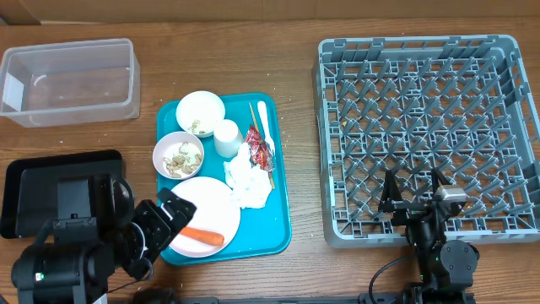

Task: Sort waste into correct bins and load items into the dishwasher rack
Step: 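Move the left gripper over the carrot on the white plate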

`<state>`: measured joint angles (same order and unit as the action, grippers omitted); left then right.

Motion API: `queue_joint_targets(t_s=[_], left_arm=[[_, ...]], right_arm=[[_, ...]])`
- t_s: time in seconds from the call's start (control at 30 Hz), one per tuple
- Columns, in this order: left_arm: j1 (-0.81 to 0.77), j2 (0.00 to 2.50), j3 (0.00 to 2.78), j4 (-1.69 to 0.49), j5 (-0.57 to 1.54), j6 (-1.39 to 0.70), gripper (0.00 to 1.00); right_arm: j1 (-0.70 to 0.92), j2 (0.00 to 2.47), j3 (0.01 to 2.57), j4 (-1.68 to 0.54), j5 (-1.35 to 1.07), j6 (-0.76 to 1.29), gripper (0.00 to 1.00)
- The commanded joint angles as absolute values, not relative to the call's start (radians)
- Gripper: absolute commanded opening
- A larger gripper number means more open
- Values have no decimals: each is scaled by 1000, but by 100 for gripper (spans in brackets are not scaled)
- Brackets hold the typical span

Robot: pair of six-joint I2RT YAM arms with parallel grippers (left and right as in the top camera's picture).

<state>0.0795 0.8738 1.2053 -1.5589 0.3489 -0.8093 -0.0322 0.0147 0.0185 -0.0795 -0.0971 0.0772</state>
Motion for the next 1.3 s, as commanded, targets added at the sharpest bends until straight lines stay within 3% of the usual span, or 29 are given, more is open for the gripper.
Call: queue_joint_targets(t_s=[0.0,0.2,0.63,1.13,1.27], left_arm=[[85,875,1160,-1561,206,-1063,100],[84,875,1043,-1546,234,-1131,100],[84,875,718,-1293,340,-1131,100],[84,896,680,-1203,348,-1123,100],[84,896,682,-1138,496,-1008,100]], right_arm=[[-34,4,8,-76,-91,71,100],[-34,4,8,-76,-91,71,100],[-34,4,8,-76,-91,71,100],[-34,4,8,-76,-91,71,100],[-34,4,8,-76,-91,71,100]])
